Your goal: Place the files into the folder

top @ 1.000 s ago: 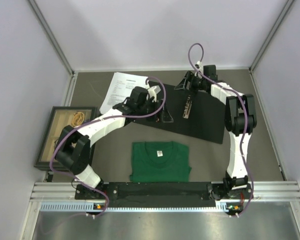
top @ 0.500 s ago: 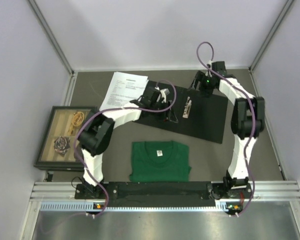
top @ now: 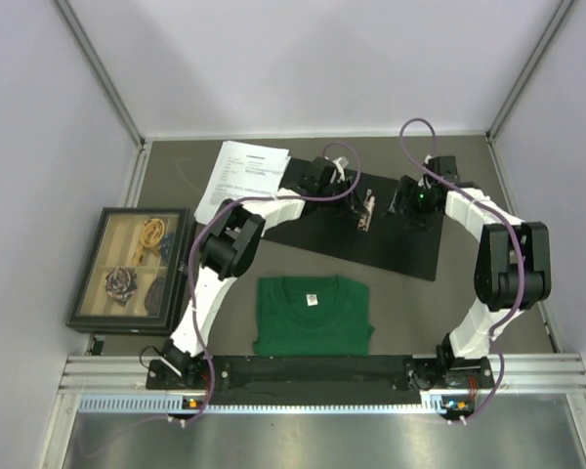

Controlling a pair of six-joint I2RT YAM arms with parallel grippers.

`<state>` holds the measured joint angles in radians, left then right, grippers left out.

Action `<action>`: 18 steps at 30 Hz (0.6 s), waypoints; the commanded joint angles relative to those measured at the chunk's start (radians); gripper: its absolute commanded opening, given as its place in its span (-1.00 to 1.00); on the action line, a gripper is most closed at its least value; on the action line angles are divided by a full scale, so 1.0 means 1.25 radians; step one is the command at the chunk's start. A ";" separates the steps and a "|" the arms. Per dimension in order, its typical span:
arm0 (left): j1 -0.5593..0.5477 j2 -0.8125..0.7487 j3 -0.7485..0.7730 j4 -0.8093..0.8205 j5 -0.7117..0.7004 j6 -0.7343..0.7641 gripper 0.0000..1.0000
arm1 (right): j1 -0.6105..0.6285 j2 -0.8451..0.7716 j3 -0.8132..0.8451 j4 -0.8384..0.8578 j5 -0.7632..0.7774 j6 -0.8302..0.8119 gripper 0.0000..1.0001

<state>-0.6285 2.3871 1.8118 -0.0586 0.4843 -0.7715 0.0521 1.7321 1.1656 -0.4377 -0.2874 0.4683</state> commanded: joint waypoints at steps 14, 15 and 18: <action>-0.010 0.058 0.074 0.095 0.111 -0.108 0.04 | -0.001 -0.073 0.039 0.045 -0.014 0.022 0.54; -0.005 0.017 0.048 0.087 0.111 -0.098 0.13 | 0.002 -0.062 0.053 0.040 -0.006 0.028 0.54; 0.023 -0.078 -0.043 0.113 0.134 -0.107 0.32 | 0.028 -0.040 0.079 0.032 0.032 0.056 0.54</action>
<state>-0.6338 2.4809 1.8786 0.0727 0.6155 -0.9382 0.0555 1.6627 1.1790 -0.4133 -0.2947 0.5007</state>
